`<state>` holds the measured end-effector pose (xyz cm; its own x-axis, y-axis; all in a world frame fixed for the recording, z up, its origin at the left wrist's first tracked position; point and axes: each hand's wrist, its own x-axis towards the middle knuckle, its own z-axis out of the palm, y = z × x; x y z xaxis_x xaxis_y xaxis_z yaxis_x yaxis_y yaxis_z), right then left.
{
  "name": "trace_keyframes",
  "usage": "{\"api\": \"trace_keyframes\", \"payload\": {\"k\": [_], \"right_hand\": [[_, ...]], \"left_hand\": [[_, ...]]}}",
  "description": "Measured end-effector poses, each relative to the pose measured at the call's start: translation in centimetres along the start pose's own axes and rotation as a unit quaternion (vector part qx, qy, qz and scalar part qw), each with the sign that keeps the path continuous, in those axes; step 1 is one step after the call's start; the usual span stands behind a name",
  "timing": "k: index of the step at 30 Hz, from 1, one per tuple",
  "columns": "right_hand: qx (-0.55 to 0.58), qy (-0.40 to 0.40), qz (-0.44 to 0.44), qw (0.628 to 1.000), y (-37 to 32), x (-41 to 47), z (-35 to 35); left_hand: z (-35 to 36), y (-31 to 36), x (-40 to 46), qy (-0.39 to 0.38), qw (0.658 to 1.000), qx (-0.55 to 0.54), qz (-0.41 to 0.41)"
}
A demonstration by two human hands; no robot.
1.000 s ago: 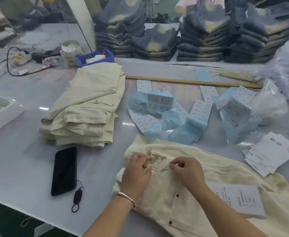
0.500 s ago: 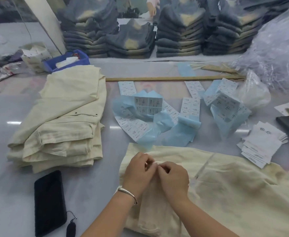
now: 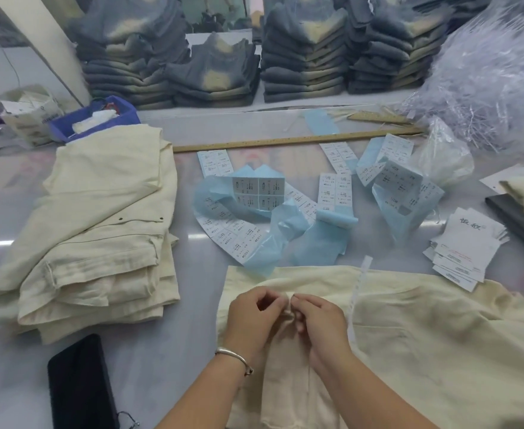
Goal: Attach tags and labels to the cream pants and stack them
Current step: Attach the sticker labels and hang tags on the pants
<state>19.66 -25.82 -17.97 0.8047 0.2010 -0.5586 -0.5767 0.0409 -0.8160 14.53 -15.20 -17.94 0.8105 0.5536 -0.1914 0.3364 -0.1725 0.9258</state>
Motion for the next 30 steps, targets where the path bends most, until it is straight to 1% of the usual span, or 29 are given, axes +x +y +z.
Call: {"api": "trace_keyframes", "payload": {"k": [1,4,8,11,13,15,16,17,18,20,21,22,24,26,27,28,30], "right_hand": [[-0.001,-0.006,-0.002,1.000,0.0,0.1,0.0],[-0.028,-0.027,-0.009,0.999,-0.1,0.1,-0.1],[-0.122,-0.053,-0.044,0.990,-0.4,0.0,-0.3],[-0.198,-0.042,-0.090,0.975,-0.6,-0.4,-0.1],[-0.263,-0.042,-0.148,0.953,-1.0,-1.0,-0.1],[-0.334,-0.015,-0.251,0.909,-1.7,-1.6,-0.6],[-0.345,0.004,-0.308,0.887,-2.3,-2.0,-1.2],[-0.327,0.016,-0.356,0.876,-3.0,-2.3,-1.9],[-0.282,0.017,-0.387,0.878,-3.9,-2.6,-2.8],[-0.176,0.031,-0.416,0.892,-5.7,-2.8,-4.7],[-0.147,0.051,-0.425,0.892,-6.5,-2.7,-5.7],[-0.142,0.073,-0.428,0.889,-7.1,-2.4,-6.6],[-0.170,0.091,-0.404,0.894,-7.3,-1.2,-8.0],[-0.234,0.064,-0.351,0.904,-6.6,-0.1,-8.3],[-0.286,0.047,-0.333,0.897,-5.9,0.2,-8.2],[-0.343,0.035,-0.333,0.877,-5.3,0.5,-7.9],[-0.427,0.028,-0.374,0.823,-4.3,0.8,-7.0]], "left_hand": [[0.0,0.1,0.2,0.001,0.999,-0.030,-0.023],[-0.2,0.0,0.7,-0.037,0.991,-0.102,-0.075],[-0.4,-0.1,0.8,-0.048,0.981,-0.150,-0.113],[-0.2,0.0,1.3,-0.037,0.982,-0.142,-0.116],[0.0,0.0,1.5,-0.018,0.980,-0.149,-0.130],[-0.1,-0.1,1.6,0.000,0.971,-0.188,-0.147],[-0.2,-0.1,1.7,-0.002,0.968,-0.204,-0.146],[-0.4,-0.1,1.8,-0.007,0.966,-0.214,-0.141],[-0.5,0.0,1.9,-0.013,0.965,-0.224,-0.134],[-0.9,0.2,2.1,-0.017,0.963,-0.240,-0.121],[-1.0,0.3,2.3,-0.013,0.963,-0.246,-0.112],[-1.2,0.4,2.5,-0.005,0.964,-0.248,-0.099],[-1.4,0.8,2.7,0.005,0.968,-0.240,-0.071],[-1.6,1.3,2.9,0.001,0.971,-0.235,-0.050],[-1.6,1.5,2.9,-0.005,0.973,-0.228,-0.042],[-1.5,1.6,2.9,-0.013,0.975,-0.218,-0.036],[-1.3,1.8,2.7,-0.030,0.979,-0.201,-0.024]]}}
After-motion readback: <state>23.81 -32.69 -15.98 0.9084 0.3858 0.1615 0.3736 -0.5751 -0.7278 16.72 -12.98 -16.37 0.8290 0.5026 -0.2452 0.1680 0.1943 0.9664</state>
